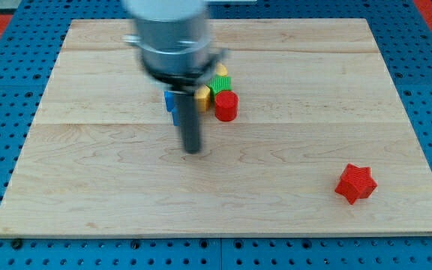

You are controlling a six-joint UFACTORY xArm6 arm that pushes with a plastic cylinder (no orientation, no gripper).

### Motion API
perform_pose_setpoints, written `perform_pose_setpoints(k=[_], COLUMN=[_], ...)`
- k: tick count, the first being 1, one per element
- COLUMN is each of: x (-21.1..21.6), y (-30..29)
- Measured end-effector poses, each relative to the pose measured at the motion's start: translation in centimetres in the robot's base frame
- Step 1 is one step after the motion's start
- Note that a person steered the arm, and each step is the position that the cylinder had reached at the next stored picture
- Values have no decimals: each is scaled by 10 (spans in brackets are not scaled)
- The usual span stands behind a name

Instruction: Place the green star above the yellow hexagon

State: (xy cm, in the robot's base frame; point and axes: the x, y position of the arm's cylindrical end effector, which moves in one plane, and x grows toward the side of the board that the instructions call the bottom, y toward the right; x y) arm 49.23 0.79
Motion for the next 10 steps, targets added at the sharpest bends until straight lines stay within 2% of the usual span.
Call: perform_pose_setpoints(k=[1,2,3,4,6,7,8,9,10], x=[-26,-68,-92,-94,-117,-126,-147,-147,-146], y=[60,73,17,-24,-13,19,6,-36,-18])
